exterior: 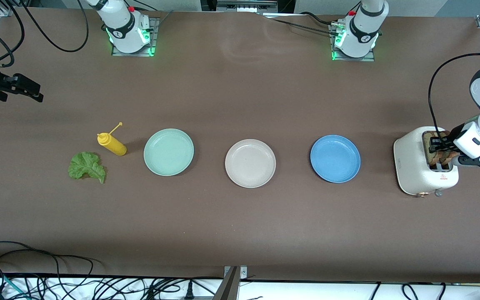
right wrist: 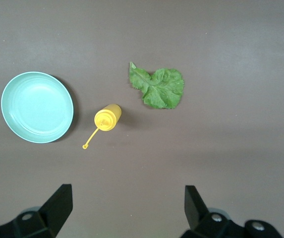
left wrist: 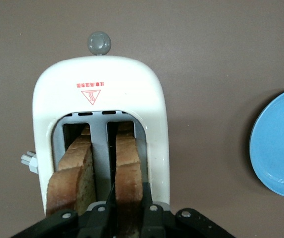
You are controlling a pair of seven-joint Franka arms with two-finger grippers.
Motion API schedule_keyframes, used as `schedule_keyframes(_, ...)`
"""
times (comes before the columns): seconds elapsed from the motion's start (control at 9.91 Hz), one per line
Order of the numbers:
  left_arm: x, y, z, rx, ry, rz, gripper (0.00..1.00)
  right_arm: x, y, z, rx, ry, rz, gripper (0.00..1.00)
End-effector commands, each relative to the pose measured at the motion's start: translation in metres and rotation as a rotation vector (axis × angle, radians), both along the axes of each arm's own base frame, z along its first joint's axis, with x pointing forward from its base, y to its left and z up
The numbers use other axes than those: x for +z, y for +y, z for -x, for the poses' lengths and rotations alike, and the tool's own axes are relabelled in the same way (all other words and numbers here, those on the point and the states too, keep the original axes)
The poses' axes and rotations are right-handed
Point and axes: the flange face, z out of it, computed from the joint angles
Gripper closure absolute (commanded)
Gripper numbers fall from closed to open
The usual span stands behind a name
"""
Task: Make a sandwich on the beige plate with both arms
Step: 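Grasp the toast slice with the left gripper and lift it out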
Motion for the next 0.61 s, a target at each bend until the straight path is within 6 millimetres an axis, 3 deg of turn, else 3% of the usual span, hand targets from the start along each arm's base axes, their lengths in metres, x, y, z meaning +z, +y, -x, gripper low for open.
schedule_keyframes(0.0,0.012,0.0,-0.002,-0.036,0.008,-0.006,1.0,0.003,0.001,0.001,-0.002,0.001,-0.005,0.0)
schedule_keyframes(0.1,0.023,-0.003,-0.005,-0.042,0.026,-0.003,1.0,0.003,0.001,0.001,-0.003,0.001,-0.006,0.0)
schedule_keyframes(0.5,0.103,-0.017,-0.029,-0.069,0.088,0.006,1.0,0.003,0.001,0.001,-0.003,0.001,-0.006,0.0)
